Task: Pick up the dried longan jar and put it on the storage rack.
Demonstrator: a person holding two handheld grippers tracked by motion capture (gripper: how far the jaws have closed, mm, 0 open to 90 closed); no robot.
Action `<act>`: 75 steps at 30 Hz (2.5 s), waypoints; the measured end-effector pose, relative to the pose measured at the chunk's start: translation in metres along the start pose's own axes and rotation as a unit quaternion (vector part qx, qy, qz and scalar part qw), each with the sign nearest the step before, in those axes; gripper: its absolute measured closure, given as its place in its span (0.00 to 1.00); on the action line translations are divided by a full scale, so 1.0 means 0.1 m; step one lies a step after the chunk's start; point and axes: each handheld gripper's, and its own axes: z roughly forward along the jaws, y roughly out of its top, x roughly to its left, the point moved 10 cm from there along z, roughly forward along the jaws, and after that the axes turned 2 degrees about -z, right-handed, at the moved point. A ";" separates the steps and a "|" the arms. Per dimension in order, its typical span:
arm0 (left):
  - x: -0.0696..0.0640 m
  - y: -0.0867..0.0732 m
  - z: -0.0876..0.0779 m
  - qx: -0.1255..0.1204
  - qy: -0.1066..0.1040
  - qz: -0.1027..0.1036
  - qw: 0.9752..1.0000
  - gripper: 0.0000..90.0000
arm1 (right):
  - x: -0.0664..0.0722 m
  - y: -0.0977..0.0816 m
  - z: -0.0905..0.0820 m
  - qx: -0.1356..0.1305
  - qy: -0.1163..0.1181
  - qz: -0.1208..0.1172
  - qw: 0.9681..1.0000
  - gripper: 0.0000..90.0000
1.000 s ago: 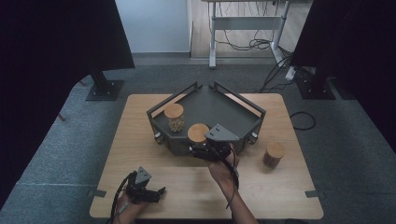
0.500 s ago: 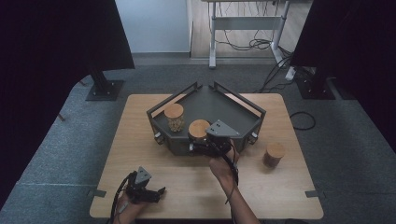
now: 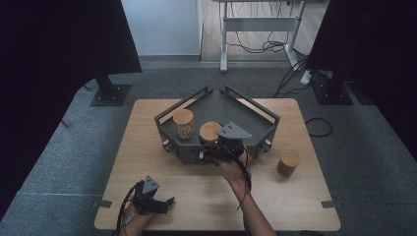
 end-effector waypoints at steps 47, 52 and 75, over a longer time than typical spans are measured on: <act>0.00 0.00 0.00 0.000 -0.001 0.002 1.000 0.03 | -0.25 0.07 0.38 0.010 -0.018 0.008 1.000 0.27; 0.01 0.00 0.00 0.000 -0.002 0.002 1.000 0.03 | -0.28 0.06 0.41 0.012 -0.020 0.008 1.000 0.27; 0.01 0.00 0.00 0.001 -0.003 0.004 1.000 0.03 | -0.34 0.01 0.53 0.021 -0.029 0.015 0.999 0.27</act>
